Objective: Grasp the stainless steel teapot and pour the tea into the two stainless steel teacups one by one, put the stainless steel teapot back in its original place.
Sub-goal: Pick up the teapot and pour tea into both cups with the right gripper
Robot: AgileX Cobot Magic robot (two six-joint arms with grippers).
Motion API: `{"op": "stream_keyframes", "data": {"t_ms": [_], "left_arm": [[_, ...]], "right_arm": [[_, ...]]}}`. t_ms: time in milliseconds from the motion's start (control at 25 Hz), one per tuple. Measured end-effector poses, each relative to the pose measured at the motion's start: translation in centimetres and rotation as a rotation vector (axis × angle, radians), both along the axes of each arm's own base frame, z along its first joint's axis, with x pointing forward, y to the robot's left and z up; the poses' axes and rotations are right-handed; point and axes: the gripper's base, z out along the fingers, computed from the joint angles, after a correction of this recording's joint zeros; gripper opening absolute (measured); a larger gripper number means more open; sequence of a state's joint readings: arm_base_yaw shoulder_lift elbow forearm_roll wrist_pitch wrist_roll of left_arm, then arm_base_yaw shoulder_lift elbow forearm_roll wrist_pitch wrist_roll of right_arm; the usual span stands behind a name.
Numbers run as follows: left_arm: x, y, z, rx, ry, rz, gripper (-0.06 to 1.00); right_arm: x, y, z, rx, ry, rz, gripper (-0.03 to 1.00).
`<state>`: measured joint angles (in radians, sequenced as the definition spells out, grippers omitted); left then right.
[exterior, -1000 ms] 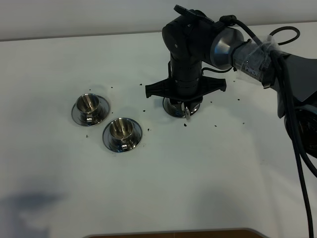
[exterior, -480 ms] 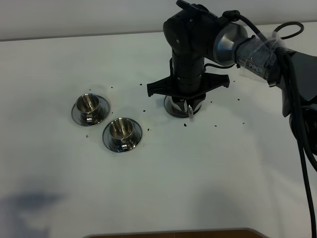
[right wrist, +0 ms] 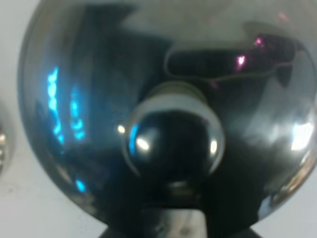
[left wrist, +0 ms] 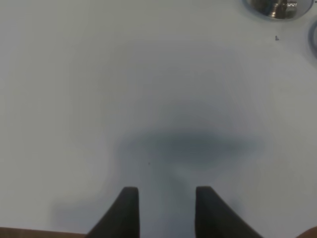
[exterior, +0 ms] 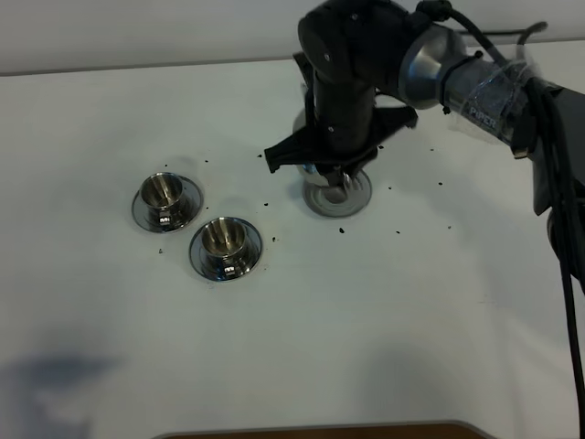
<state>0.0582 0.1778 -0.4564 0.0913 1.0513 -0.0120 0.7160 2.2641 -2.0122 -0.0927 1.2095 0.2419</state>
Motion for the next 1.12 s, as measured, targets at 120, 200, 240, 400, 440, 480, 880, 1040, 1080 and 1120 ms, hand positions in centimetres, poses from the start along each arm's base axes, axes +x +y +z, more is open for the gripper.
{"op": "stream_keyframes", "data": {"t_ms": [120, 200, 240, 400, 440, 480, 880, 1040, 1080, 1120], "left_arm": [[0.0, 0.0, 0.0, 0.000, 0.000, 0.000, 0.32], [0.0, 0.0, 0.0, 0.000, 0.000, 0.000, 0.32], [0.0, 0.0, 0.0, 0.000, 0.000, 0.000, 0.32], [0.0, 0.0, 0.0, 0.000, 0.000, 0.000, 0.32], [0.0, 0.0, 0.0, 0.000, 0.000, 0.000, 0.32], [0.0, 0.0, 0.0, 0.000, 0.000, 0.000, 0.32], [0.0, 0.0, 0.0, -0.001, 0.000, 0.001, 0.32], [0.0, 0.0, 0.0, -0.001, 0.000, 0.001, 0.32], [0.0, 0.0, 0.0, -0.001, 0.000, 0.001, 0.32], [0.0, 0.0, 0.0, -0.001, 0.000, 0.001, 0.32]], "right_arm": [[-0.3, 1.0, 1.2, -0.014, -0.048, 0.161, 0.19], [-0.8, 1.8, 1.8, -0.036, -0.080, 0.281, 0.19], [-1.2, 2.3, 2.0, -0.048, -0.093, 0.346, 0.19], [-2.4, 3.7, 2.1, -0.099, -0.127, 0.521, 0.19], [-2.6, 3.9, 2.1, -0.111, -0.140, 0.547, 0.19], [-2.8, 4.2, 2.1, -0.127, -0.158, 0.574, 0.19], [-3.2, 6.4, 0.7, -0.337, -0.319, 0.780, 0.19], [-3.6, 7.5, -0.7, -0.408, -0.362, 0.854, 0.19], [-3.8, 7.9, -1.0, -0.414, -0.376, 0.871, 0.19], [-3.9, 8.2, -1.1, -0.425, -0.393, 0.886, 0.19]]}}
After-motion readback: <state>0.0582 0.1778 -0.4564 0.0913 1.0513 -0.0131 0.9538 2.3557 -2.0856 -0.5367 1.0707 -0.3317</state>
